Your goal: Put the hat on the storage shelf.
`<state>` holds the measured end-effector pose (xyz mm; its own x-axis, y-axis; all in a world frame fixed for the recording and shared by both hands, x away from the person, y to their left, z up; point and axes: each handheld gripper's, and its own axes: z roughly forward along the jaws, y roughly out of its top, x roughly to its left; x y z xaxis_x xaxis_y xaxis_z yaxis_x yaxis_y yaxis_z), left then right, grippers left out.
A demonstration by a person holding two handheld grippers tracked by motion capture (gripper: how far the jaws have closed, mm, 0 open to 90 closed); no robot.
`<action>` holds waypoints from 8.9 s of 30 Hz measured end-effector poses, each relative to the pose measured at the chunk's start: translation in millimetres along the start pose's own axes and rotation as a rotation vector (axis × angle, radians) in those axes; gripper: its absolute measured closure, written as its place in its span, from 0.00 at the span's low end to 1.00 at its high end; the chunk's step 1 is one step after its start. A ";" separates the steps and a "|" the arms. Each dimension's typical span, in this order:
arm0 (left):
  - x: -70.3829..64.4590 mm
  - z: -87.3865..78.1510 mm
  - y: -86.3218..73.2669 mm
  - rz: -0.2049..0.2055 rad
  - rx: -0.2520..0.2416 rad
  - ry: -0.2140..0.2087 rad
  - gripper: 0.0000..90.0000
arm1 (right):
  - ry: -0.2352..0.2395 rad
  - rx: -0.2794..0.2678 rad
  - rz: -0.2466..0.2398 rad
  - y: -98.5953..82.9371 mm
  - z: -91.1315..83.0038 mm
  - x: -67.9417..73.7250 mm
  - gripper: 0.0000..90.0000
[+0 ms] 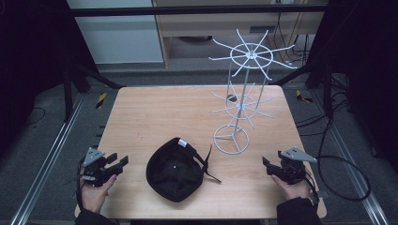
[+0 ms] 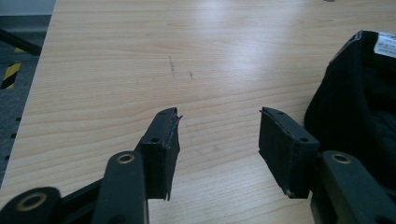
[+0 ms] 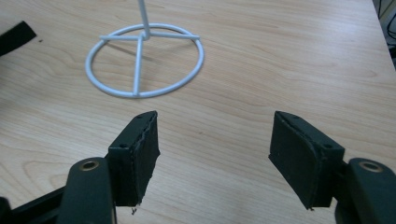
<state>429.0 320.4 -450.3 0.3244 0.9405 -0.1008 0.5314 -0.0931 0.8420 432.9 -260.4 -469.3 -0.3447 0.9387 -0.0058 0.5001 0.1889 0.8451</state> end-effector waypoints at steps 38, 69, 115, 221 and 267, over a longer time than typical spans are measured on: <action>-59.6 -9.5 11.0 0.077 0.026 -0.128 0.55 | 0.342 -0.020 -0.147 48.8 30.4 120.1 0.49; -72.0 16.9 -3.7 0.111 0.201 -0.137 0.75 | 0.392 0.086 -0.133 71.7 115.3 185.1 0.69; -69.4 68.6 19.6 0.038 0.116 -0.060 0.89 | 0.486 -0.147 -0.257 122.6 51.0 207.7 0.93; -91.3 -16.1 50.5 0.037 -0.108 -0.329 0.52 | 0.489 -0.159 -0.384 86.8 43.4 242.6 0.92; -106.0 0.2 66.9 -0.043 -0.112 -0.398 0.84 | 0.566 -0.290 -0.237 92.1 -10.8 188.7 0.66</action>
<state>430.3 214.4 -383.5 0.5928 0.7409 -0.3157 0.4700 0.0000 0.8827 405.4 -69.0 -386.8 -0.8211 0.5707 0.0054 0.1536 0.2118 0.9652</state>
